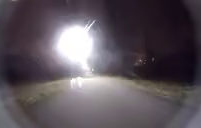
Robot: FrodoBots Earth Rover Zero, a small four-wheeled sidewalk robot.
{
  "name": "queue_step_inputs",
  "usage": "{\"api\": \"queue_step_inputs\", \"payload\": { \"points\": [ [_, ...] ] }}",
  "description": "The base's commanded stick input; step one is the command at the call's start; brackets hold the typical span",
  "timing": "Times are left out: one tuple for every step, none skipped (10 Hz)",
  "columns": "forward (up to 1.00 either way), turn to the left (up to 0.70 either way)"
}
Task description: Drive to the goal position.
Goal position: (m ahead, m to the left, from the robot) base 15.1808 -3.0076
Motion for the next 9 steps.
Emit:
{"api": "queue_step_inputs", "payload": {
  "points": [
    [1.00, 0.12],
    [1.00, 0.13],
    [1.00, 0.13],
    [1.00, 0.13],
    [1.00, 0.13],
    [1.00, 0.13],
    [1.00, 0.13],
    [1.00, 0.13],
    [1.00, 0.12]
  ]
}}
